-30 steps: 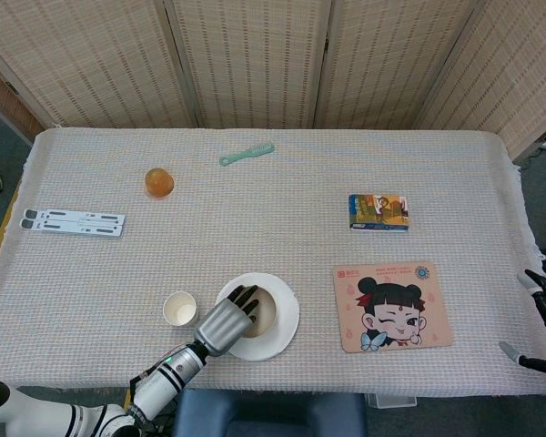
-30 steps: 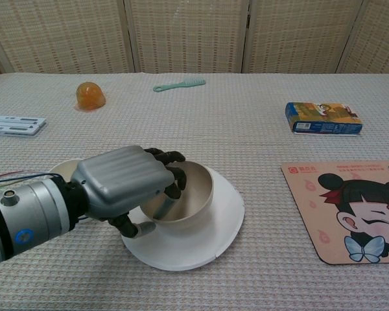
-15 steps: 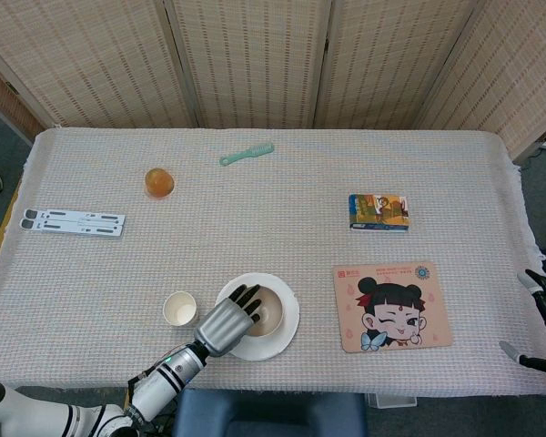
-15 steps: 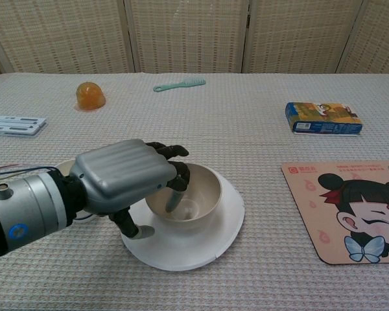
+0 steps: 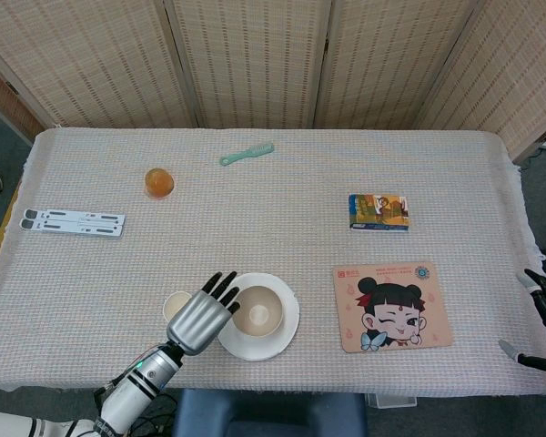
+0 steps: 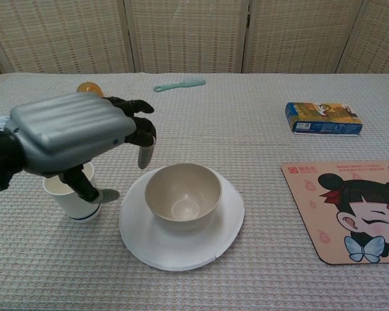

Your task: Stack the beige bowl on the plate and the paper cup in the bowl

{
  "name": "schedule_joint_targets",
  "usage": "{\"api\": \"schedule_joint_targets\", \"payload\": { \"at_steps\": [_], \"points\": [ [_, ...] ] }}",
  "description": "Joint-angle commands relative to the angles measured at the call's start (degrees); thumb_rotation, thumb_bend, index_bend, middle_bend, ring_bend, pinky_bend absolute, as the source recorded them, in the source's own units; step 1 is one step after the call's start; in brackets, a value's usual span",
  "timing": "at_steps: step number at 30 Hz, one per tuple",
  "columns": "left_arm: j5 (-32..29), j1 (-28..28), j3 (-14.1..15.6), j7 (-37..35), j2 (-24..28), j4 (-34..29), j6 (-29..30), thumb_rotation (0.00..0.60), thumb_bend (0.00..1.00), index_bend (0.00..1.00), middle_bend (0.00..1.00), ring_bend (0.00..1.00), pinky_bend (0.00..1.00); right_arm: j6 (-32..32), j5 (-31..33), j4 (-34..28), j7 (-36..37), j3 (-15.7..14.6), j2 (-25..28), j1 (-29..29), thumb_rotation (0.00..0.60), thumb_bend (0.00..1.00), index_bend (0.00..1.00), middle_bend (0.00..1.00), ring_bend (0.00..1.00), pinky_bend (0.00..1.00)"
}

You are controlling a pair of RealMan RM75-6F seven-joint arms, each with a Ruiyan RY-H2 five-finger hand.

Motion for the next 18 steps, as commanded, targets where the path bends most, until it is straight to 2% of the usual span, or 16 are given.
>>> {"api": "schedule_joint_targets", "payload": {
  "at_steps": [1,3,10,18],
  "points": [
    [-0.04,1.51,-0.72,-0.7,4.44,-2.94,2.45,0.6,0.26,0.38,0.27,0.03,0.17,-0.23,0.27,-0.28,-0.51,0.07,-0.08,0.07,0.6,0.19,0.0,0.0,0.0,0.0],
    [-1.14,1.91,-1.1,-1.29,6.17,-3.87,2.81,0.6,0.26,0.34,0.26,0.03,0.17,-0.45,0.53,-0.4,-0.88,0.15,-0.17,0.16,0.6,0.19,0.0,0.0,0.0,0.0],
    [-11.2,1.51,-2.83,-2.98,9.68,-6.71,0.7,0.6,0.22,0.2,0.19,0.0,0.17,-1.94,1.59,-0.77,-1.99,0.4,-0.41,0.76,0.6,0.19,0.0,0.0,0.0,0.0],
    [-18.9,-0.92,-4.37,-6.97,11.65,-7.15,-3.99,0.6,0.21,0.19,0.16,0.0,0.17,-2.32,1.95,-0.9,-2.17,0.51,-0.36,0.89,0.6,0.19,0.0,0.0,0.0,0.0]
  ]
}}
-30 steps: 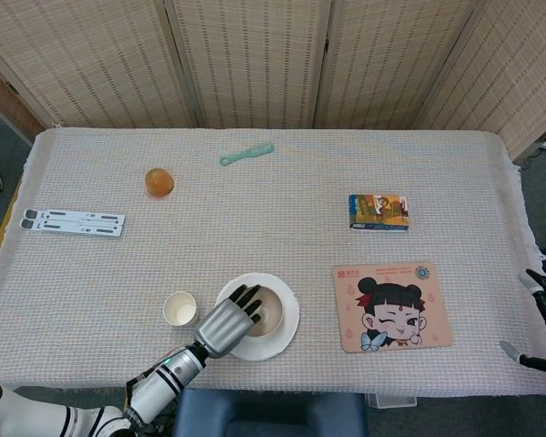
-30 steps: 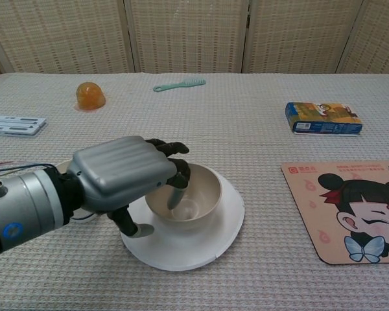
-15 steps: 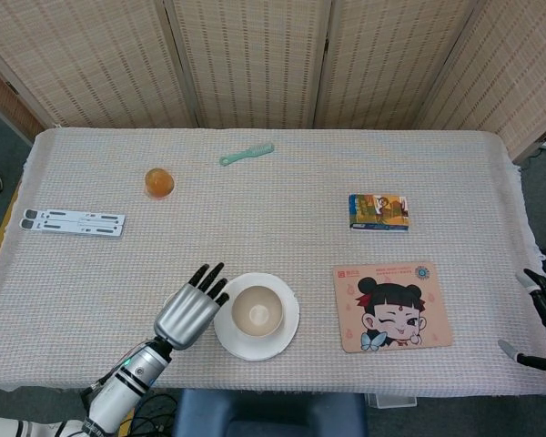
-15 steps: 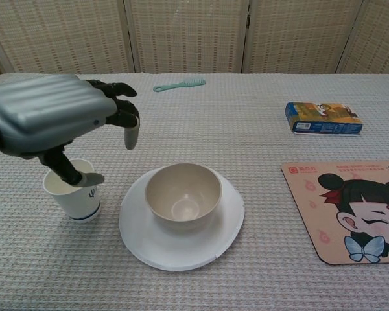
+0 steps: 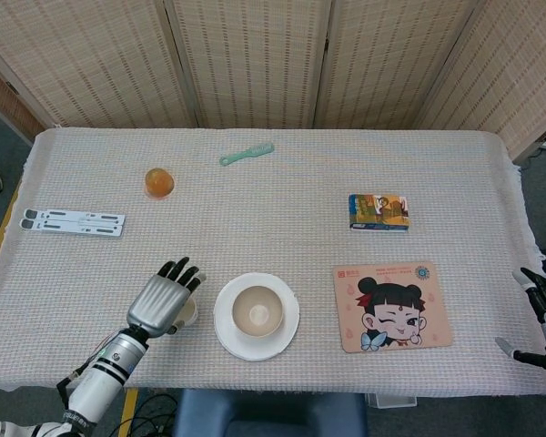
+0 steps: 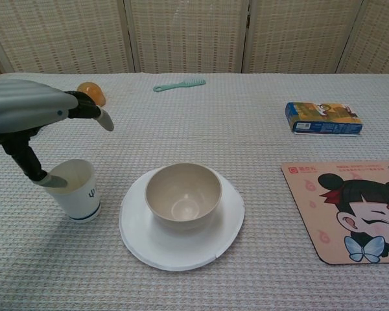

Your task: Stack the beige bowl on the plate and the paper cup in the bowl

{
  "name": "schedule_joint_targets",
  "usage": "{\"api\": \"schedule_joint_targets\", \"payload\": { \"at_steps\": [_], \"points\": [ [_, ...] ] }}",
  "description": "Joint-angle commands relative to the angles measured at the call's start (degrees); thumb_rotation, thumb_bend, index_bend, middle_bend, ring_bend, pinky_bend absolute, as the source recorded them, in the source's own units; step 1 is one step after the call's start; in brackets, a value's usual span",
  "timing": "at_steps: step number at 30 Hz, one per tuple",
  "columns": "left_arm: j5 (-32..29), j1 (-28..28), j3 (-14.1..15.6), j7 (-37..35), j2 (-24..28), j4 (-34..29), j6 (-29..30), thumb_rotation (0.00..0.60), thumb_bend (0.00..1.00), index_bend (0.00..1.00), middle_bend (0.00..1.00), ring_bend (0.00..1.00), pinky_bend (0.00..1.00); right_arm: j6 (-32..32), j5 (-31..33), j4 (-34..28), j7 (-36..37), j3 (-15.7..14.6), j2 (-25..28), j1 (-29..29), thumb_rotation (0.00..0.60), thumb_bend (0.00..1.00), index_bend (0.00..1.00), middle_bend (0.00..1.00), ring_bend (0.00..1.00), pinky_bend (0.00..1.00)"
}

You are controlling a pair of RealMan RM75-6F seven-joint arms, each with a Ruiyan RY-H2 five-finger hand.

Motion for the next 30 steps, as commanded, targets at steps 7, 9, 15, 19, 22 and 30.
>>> {"api": "schedule_joint_targets", "payload": {
  "at_steps": [7,9,15,19,22,30],
  "points": [
    [-6.49,-3.78,-1.19,-1.8,2.17,1.24,-3.73,0.6,0.21,0.22,0.16,0.0,0.17,0.21,-0.02,-0.12,-0.24,0.0,0.02,-0.14,0.6,0.19,0.0,0.0,0.0,0.0],
    [-7.18,-4.26,-1.07,-2.29,2.54,1.77,-4.23,0.6,0.21,0.23,0.16,0.0,0.17,0.09,0.14,-0.17,-0.4,0.03,-0.02,-0.12,0.6,0.19,0.0,0.0,0.0,0.0],
    [-7.16,-4.58,0.04,-4.0,3.31,2.67,-4.87,0.6,0.21,0.26,0.16,0.0,0.17,-0.83,0.39,-0.36,-1.03,0.04,-0.15,0.29,0.6,0.19,0.0,0.0,0.0,0.0],
    [-7.02,-4.32,1.26,-4.77,3.89,2.63,-4.61,0.6,0.21,0.27,0.16,0.0,0.17,-1.14,0.66,-0.46,-1.44,0.13,-0.28,0.44,0.6,0.19,0.0,0.0,0.0,0.0],
    [-7.36,-4.36,1.93,-4.26,4.49,1.63,-3.73,0.6,0.21,0.27,0.16,0.0,0.17,-1.52,0.7,-0.52,-1.64,0.11,-0.32,0.62,0.6,0.19,0.0,0.0,0.0,0.0],
    [-7.64,-4.27,3.15,-5.44,4.3,1.9,-3.49,0.6,0.21,0.27,0.16,0.0,0.17,-0.91,0.33,-0.62,-1.75,0.05,-0.28,0.38,0.6,0.19,0.0,0.0,0.0,0.0]
  ]
}}
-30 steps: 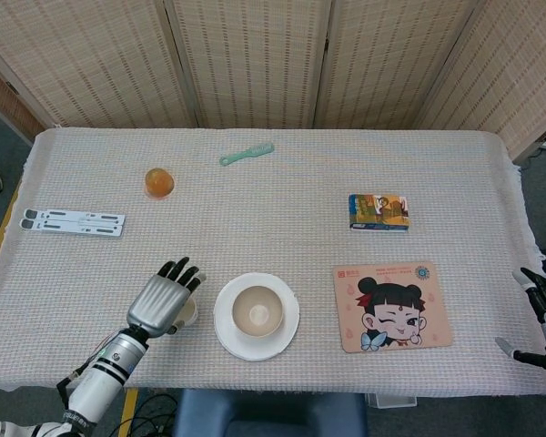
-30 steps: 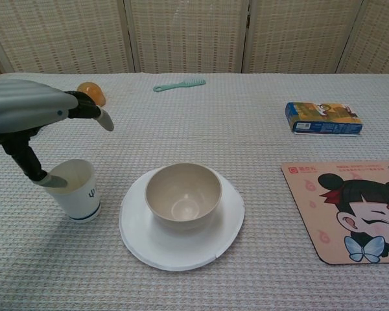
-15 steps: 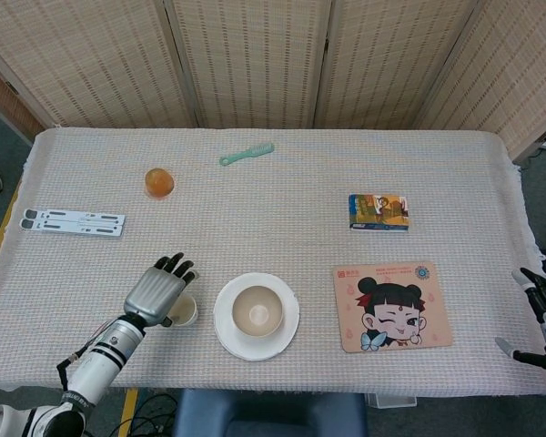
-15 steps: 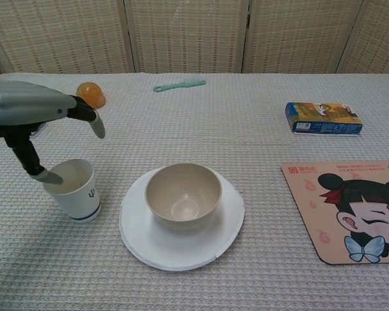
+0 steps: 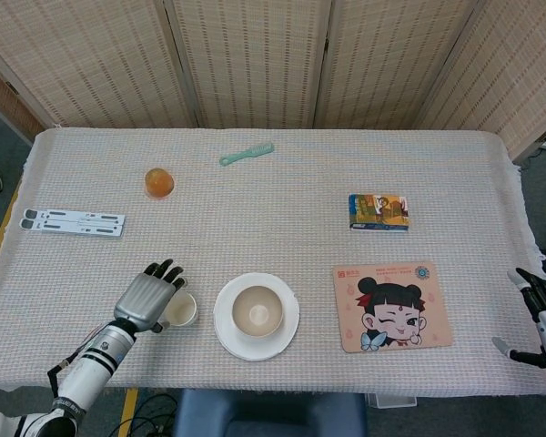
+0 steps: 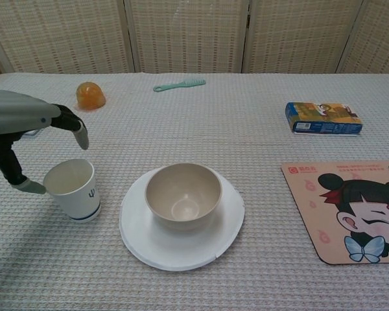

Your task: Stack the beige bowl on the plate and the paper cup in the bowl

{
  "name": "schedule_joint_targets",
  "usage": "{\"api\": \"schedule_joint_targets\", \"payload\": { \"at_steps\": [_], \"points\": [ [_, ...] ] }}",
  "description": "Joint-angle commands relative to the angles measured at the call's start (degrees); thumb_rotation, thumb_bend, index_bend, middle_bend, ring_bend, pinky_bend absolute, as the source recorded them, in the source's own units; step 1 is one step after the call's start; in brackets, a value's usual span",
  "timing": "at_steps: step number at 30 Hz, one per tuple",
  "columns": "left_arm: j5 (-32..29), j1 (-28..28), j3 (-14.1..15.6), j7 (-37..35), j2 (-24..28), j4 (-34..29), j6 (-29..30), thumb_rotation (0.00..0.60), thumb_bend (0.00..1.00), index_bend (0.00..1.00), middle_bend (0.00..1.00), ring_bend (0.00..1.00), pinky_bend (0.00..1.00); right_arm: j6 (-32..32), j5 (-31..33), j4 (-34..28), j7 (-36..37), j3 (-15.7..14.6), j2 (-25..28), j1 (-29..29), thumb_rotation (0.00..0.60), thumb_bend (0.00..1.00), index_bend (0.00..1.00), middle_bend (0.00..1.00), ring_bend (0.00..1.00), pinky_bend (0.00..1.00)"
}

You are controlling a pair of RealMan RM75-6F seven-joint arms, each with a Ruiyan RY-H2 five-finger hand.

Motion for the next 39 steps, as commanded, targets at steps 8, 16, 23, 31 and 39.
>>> {"api": "schedule_joint_targets", "payload": {
  "at_steps": [8,16,23,31,39],
  "points": [
    [-0.96,-0.51,0.95,-1.09,-0.9,1.88,-0.85,0.6,0.21,0.27,0.16,0.0,0.17,0.18,-0.09,0.14,0.17,0.0,0.0,-0.07,0.6,0.19,0.0,0.0,0.0,0.0],
    [0.29,-1.0,1.53,-3.23,-1.4,3.36,-3.13,0.6,0.21,0.3,0.16,0.0,0.17,0.26,-0.13,0.08,0.13,-0.01,0.01,-0.11,0.6,0.19,0.0,0.0,0.0,0.0],
    [1.64,-1.4,1.56,-5.06,-2.41,5.21,-4.52,0.6,0.21,0.33,0.16,0.0,0.17,0.36,-0.23,0.17,0.39,-0.01,0.07,-0.13,0.6,0.19,0.0,0.0,0.0,0.0],
    [2.61,-1.75,1.68,-5.84,-3.3,6.26,-4.76,0.6,0.21,0.4,0.16,0.0,0.17,0.3,-0.28,0.37,0.74,0.0,0.08,-0.07,0.6,0.19,0.0,0.0,0.0,0.0],
    [3.2,-2.12,1.48,-5.08,-2.86,5.12,-3.47,0.6,0.21,0.43,0.16,0.0,0.17,0.4,-0.43,0.42,0.84,-0.02,0.05,-0.08,0.6,0.19,0.0,0.0,0.0,0.0]
  ]
}}
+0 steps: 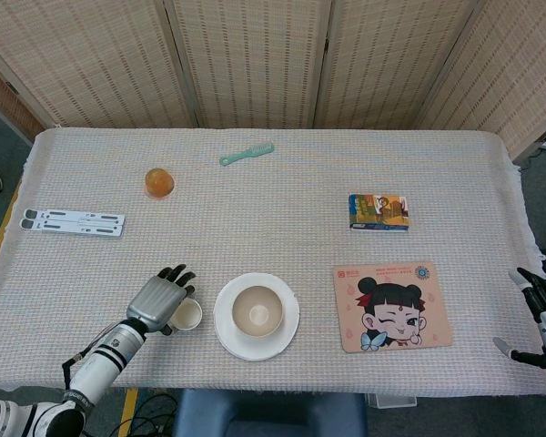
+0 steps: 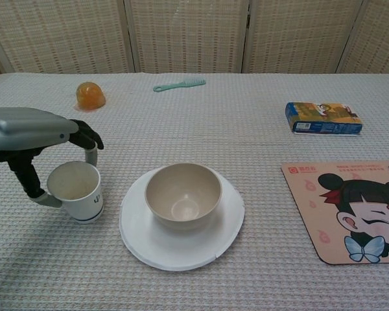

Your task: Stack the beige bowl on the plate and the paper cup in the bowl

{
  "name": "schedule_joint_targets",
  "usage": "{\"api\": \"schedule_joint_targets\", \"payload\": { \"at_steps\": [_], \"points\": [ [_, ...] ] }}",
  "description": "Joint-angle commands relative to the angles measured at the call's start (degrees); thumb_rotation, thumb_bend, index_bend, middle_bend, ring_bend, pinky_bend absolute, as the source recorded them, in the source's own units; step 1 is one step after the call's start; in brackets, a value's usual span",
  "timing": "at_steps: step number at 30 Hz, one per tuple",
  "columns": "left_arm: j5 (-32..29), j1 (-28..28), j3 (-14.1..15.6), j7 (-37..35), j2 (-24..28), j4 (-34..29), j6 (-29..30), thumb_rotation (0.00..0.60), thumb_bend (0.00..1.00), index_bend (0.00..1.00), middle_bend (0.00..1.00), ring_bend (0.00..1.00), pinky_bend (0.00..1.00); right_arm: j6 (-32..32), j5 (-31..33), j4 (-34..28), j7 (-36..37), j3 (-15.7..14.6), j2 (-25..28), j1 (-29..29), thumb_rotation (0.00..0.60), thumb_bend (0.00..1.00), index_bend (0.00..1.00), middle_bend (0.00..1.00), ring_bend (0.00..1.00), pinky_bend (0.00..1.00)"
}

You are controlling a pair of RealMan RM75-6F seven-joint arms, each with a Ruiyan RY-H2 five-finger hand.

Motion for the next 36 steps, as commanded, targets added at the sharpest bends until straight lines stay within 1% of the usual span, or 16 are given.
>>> {"api": "schedule_joint_targets", "payload": {
  "at_steps": [1,8,15,20,25,29,36],
  "points": [
    [-0.21,-0.4,-0.29,0.79,0.62,-0.98,0.63,0.6,0.21,0.43,0.16,0.0,0.17,-0.06,0.17,0.04,0.08,0.07,-0.01,0.03,0.6,0.19,0.0,0.0,0.0,0.0],
    [-2.68,-2.55,-2.05,3.26,2.72,-4.67,1.68,0.6,0.21,0.45,0.16,0.0,0.17,-0.79,0.87,0.12,0.38,0.24,0.04,0.3,0.6,0.19,0.0,0.0,0.0,0.0],
    [-6.81,-5.42,-5.46,1.97,5.13,-7.4,0.66,0.6,0.21,0.47,0.16,0.0,0.17,-2.15,1.14,0.56,1.48,0.25,0.23,0.94,0.6,0.19,0.0,0.0,0.0,0.0],
    [-9.15,-7.34,-6.7,1.66,5.88,-8.23,-0.13,0.6,0.21,0.48,0.16,0.0,0.17,-2.14,1.46,0.95,2.23,0.41,0.32,0.94,0.6,0.19,0.0,0.0,0.0,0.0],
    [-11.48,-8.85,-7.27,0.69,5.36,-9.12,-0.74,0.6,0.21,0.49,0.16,0.0,0.17,-2.48,1.0,0.97,2.68,0.21,0.41,1.14,0.6,0.19,0.0,0.0,0.0,0.0],
    [-12.56,-9.82,-7.42,0.62,4.29,-9.7,-0.02,0.6,0.21,0.49,0.16,0.0,0.17,-2.53,0.27,1.24,3.8,-0.05,0.72,1.23,0.6,0.19,0.0,0.0,0.0,0.0],
    [-17.11,-12.9,-8.38,0.93,2.37,-9.91,0.21,0.6,0.21,0.49,0.16,0.0,0.17,-2.15,-0.24,2.24,6.14,-0.16,1.01,1.18,0.6,0.19,0.0,0.0,0.0,0.0]
  ]
}}
